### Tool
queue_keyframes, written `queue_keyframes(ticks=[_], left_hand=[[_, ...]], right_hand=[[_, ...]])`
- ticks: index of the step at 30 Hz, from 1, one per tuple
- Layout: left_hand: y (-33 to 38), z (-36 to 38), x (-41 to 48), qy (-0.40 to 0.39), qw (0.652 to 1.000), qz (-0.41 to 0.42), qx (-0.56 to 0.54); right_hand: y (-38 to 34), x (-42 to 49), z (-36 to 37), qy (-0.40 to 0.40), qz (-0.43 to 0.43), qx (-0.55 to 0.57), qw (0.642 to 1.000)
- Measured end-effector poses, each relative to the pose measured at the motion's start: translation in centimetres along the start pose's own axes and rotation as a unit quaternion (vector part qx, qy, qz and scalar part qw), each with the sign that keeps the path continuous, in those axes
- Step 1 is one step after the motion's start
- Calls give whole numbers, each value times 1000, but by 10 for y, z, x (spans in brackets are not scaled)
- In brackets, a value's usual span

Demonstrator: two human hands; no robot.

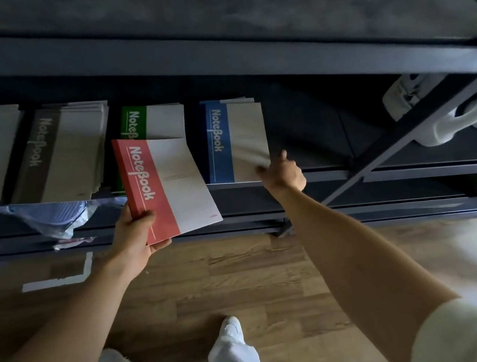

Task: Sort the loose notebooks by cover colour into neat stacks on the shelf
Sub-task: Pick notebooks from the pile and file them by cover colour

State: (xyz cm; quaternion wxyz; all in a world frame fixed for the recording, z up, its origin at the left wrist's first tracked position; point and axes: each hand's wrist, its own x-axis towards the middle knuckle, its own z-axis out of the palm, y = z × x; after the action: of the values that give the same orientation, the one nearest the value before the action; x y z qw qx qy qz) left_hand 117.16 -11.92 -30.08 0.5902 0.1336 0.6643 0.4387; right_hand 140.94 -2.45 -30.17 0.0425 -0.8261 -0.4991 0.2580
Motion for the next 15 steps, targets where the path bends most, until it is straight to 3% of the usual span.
queue_keyframes(ticks=[4, 7, 10, 15], left_hand=[[9, -4, -5, -11, 1000, 0, -3], [21, -10, -10, -27, 999, -2, -23], [37, -24, -15, -43, 999, 3, -29], [62, -75, -13, -53, 998, 28, -9]], right_hand=[[-12, -20, -7, -3, -38, -29, 999], [-48, -46, 1, -117, -99, 40, 987], [-89, -78, 9, -261, -71, 103, 957], [-125, -119, 23, -331, -40, 199, 922]])
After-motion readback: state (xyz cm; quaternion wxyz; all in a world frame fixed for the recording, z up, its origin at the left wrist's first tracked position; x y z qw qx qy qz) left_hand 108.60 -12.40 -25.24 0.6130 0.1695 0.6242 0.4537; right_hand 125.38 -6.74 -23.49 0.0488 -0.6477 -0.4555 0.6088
